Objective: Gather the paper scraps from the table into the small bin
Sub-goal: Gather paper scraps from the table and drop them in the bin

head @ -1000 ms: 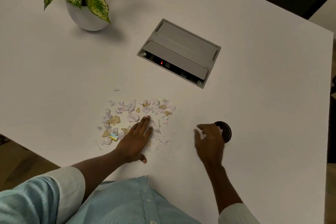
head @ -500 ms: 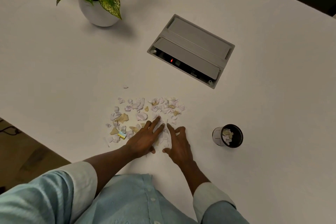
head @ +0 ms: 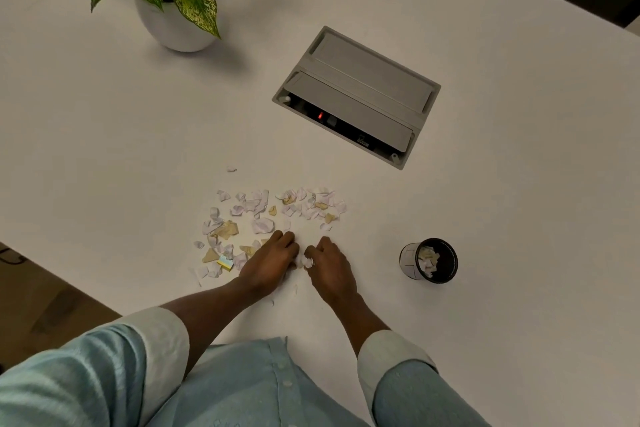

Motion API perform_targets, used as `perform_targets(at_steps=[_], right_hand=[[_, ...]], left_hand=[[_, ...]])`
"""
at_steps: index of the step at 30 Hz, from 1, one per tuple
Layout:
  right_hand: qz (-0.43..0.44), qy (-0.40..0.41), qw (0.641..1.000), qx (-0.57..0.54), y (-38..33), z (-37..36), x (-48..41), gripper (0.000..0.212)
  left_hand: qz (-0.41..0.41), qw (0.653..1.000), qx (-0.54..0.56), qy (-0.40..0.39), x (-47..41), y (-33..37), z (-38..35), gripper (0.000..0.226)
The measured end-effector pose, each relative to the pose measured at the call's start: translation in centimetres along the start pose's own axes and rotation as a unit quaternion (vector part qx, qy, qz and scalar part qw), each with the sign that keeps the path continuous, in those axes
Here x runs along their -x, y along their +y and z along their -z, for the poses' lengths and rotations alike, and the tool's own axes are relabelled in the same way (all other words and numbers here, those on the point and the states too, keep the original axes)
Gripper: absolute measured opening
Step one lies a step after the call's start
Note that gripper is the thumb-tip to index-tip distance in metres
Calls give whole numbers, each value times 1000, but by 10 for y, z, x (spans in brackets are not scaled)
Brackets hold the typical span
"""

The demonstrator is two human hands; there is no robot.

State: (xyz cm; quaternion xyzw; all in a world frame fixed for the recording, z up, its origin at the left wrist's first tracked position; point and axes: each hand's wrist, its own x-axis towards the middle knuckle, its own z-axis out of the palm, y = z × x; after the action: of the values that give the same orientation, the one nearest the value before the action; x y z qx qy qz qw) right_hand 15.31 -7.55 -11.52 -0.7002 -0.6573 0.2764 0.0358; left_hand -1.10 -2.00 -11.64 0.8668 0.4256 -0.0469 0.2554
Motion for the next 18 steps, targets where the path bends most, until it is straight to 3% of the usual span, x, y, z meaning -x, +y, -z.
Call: perform_targets(at_steps=[5,11,18], right_hand=[[-117,62,979,-155,11,1,19,13],[-220,189,884,-366,34,34,52,20],[-246,335,822,-389,65,107,91,14]], left_hand=[[2,999,39,16,5,0,0,13],[32,987,138,78,1,26,11,6],[23,940,305,153,-36,128,46,12]])
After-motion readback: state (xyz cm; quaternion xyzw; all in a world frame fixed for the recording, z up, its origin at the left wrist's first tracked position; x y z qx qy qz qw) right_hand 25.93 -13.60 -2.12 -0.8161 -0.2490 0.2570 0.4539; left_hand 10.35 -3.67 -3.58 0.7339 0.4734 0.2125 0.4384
